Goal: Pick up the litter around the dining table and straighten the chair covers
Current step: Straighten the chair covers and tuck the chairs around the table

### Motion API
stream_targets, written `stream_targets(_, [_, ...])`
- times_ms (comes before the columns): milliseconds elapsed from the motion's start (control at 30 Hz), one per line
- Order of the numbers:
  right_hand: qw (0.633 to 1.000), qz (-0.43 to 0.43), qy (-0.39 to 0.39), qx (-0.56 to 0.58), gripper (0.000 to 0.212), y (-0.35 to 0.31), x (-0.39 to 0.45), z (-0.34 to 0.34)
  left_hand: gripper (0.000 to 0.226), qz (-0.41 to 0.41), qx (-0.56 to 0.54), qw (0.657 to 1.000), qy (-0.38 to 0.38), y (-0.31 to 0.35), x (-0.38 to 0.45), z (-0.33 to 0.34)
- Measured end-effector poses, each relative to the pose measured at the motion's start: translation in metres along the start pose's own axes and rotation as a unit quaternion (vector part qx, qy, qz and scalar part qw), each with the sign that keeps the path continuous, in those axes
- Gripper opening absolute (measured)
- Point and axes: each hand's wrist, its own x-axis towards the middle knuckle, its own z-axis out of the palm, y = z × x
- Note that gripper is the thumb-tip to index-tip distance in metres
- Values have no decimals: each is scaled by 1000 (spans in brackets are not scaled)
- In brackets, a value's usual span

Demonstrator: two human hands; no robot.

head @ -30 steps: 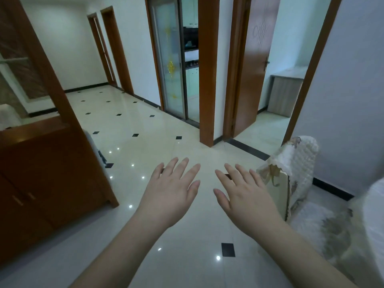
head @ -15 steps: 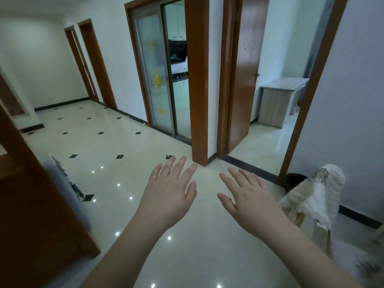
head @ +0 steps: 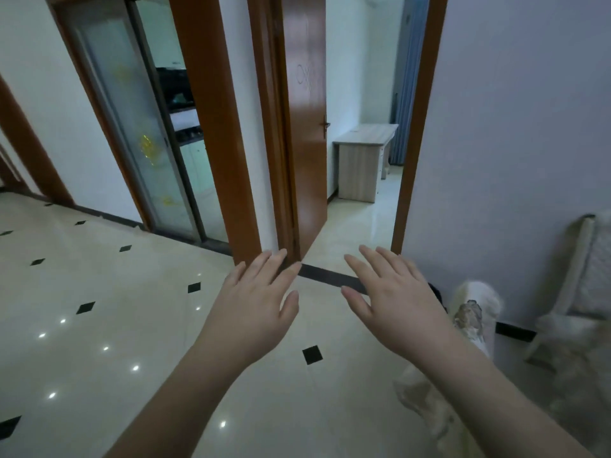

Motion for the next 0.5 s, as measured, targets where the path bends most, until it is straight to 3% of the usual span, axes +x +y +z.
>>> stream_targets(167, [999, 31, -3, 41, 57, 63, 69, 3, 51, 48, 1, 999, -3, 20, 109, 13])
stream_targets(300, [999, 40, 20, 23, 57, 105, 124, 5, 51, 77, 14, 997, 18, 37, 180, 21])
stream_targets(500, [997, 79, 9, 7, 58, 158, 179, 25, 51, 112, -7, 994, -10, 52, 262, 52])
